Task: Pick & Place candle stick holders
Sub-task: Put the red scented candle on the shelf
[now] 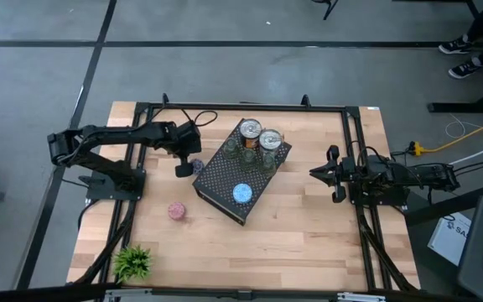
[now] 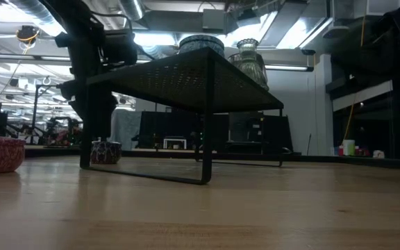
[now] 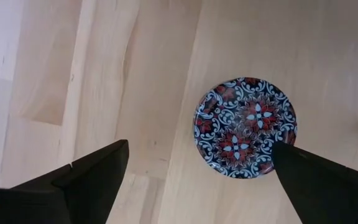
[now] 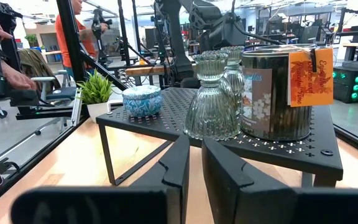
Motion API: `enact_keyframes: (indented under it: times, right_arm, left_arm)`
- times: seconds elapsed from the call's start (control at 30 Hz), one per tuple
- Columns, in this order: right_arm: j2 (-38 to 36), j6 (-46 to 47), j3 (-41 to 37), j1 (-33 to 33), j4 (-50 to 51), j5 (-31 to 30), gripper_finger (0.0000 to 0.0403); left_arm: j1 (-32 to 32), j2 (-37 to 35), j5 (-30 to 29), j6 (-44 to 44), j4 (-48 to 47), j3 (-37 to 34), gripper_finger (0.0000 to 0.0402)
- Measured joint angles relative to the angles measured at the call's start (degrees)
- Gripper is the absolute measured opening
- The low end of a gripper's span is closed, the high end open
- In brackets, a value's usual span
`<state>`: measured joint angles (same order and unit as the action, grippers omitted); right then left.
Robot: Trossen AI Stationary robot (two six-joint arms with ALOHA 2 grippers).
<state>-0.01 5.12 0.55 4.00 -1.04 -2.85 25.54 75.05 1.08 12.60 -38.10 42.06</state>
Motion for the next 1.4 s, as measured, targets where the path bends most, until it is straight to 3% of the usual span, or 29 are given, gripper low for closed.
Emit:
enact_keyframes:
  times: [0.53,0.87,1.4]
  right_arm:
    - [0.00,-0.01,0.01,0.00,0.00,0.00,0.0048]
    - [0.00,-0.01,0.01,0.00,0.00,0.00,0.0048]
    - [0.00,-0.01,0.01,-0.01,0.00,0.00,0.0048]
  left_arm:
    - [0.00,0.00,0.11,-3.09,0.17,0.02,0.0392]
    - [-1.89,-0.28,4.79,-2.87,-0.62,0.07,0.0391]
    - [-2.70,-0.28,4.16,5.12,-0.62,0.10,0.0392]
